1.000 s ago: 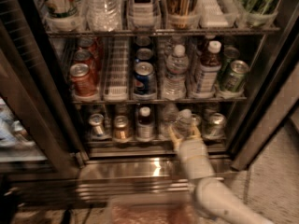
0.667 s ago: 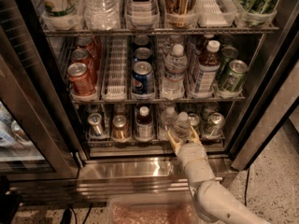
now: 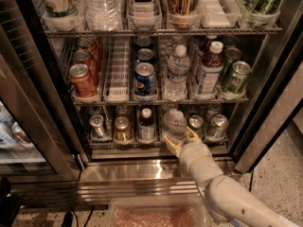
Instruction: Pick water bottle from bottom shelf of fridge
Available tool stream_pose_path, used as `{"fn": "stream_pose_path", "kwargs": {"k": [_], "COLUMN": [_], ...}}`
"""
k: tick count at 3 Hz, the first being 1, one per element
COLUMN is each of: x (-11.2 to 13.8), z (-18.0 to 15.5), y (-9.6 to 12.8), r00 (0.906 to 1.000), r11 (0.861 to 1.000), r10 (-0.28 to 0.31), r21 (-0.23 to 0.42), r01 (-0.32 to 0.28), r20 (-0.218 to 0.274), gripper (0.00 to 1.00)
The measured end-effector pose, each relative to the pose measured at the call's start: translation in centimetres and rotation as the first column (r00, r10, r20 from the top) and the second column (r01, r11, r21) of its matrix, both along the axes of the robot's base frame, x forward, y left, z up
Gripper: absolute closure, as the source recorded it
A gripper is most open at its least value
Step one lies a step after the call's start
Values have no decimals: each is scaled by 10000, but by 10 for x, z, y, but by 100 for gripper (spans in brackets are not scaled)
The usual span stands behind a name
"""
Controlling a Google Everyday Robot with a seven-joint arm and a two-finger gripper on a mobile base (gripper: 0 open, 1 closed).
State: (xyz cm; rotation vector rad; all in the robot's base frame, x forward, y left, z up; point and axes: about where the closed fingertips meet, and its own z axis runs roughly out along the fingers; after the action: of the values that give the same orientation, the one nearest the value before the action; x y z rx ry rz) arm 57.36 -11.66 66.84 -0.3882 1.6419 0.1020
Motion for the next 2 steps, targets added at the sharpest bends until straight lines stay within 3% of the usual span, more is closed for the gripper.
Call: {"fn": "stream_pose_path", "kwargs": {"k": [1, 2], "x": [-4, -38], "z": [-5, -7], "y": [-1, 4], "r00": [9999, 9960], "r11": [9999, 9963], "r10": [118, 854], "r21": [80, -79], "r01": [-117, -857], "r20": [-29, -270], "gripper": [100, 100]}}
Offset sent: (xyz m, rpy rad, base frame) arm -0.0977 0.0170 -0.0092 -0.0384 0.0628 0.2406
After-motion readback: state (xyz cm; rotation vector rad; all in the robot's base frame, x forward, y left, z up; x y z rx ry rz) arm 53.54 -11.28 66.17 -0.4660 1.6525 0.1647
